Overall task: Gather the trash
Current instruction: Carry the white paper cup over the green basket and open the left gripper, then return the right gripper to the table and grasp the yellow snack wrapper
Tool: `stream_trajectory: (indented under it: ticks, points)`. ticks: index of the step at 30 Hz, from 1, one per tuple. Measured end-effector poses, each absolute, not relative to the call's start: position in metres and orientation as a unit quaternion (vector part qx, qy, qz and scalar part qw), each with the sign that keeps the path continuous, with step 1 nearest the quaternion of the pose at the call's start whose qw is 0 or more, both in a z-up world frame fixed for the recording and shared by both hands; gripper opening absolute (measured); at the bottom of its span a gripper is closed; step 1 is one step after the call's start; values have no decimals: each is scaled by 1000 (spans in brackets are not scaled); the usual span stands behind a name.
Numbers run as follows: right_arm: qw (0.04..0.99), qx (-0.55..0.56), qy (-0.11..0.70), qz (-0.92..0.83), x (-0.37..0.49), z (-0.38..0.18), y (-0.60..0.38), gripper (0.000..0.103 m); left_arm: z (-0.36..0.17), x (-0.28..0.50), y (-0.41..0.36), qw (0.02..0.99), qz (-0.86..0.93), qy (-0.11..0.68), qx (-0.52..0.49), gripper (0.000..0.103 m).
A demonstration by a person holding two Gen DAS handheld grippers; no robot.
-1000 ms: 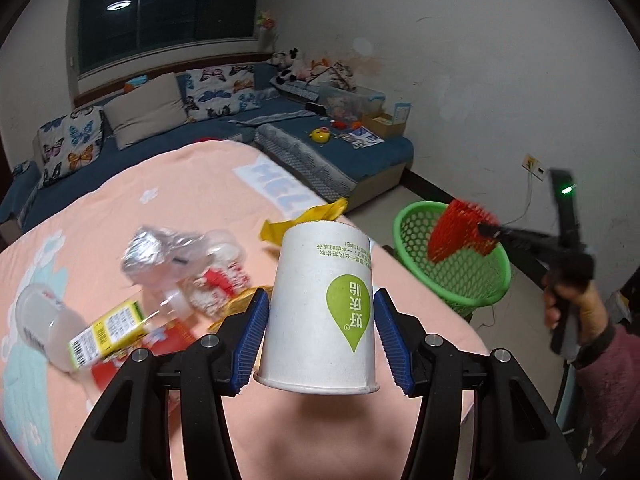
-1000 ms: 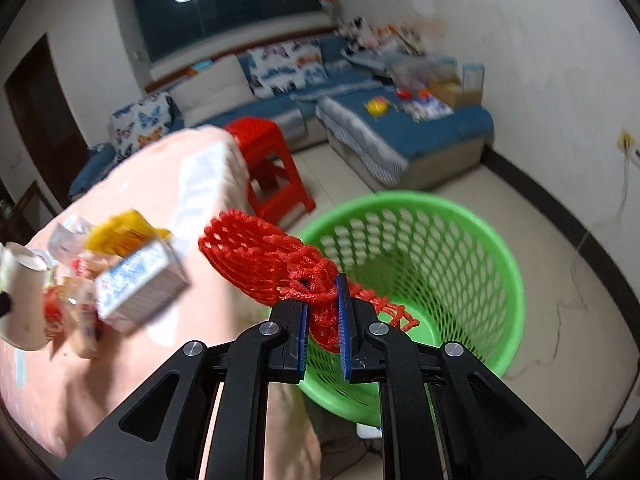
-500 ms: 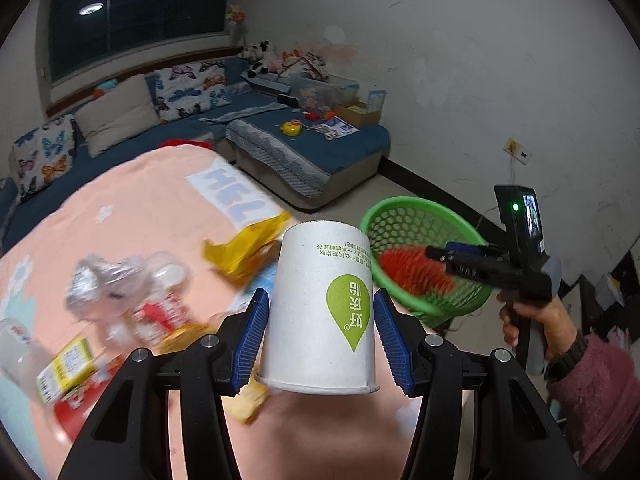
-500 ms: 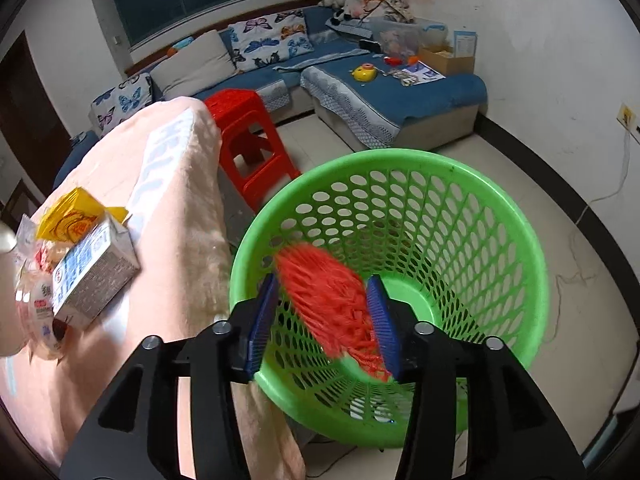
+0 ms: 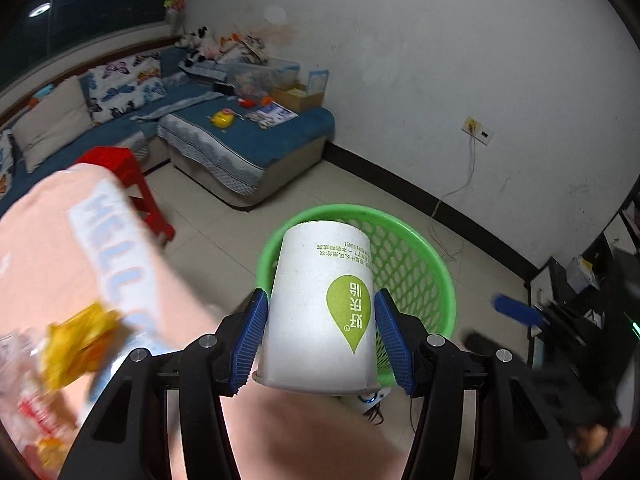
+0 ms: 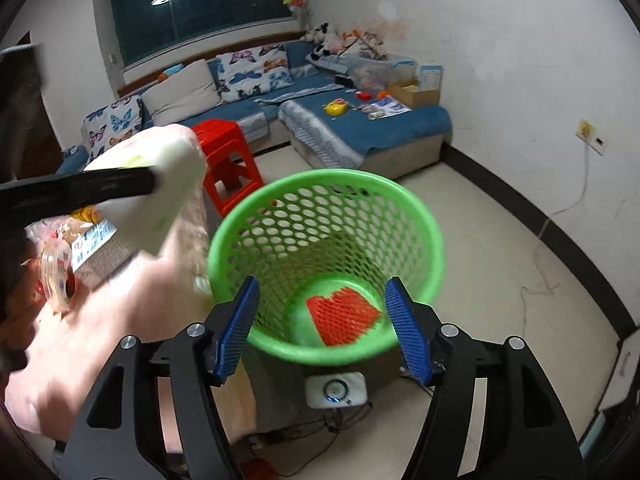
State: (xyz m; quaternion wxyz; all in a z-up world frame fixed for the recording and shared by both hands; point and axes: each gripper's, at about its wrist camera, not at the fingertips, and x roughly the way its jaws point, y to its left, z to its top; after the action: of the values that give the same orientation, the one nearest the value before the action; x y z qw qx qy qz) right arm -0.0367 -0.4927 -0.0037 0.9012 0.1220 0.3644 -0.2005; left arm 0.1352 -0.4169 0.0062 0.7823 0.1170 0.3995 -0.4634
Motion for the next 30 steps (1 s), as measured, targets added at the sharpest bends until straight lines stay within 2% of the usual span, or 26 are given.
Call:
stream_trajectory:
  ticks: [14,17,22,30]
  points:
    - [893,134,358,-238,-91,-18,-505,66,-65,139,-504,745,-468,457,129,56]
    - [891,140,361,-238,-91,-21,-504,66,-64,139,-502,746,-473,453,117,64]
    - [897,140,356,-221,-90,-13,-491,66,-40,134,-470,751,-485,440,89,64]
    - [920,118,342,-151,-55,11,-446,68,15,128,-354,804,-437,399,56,64]
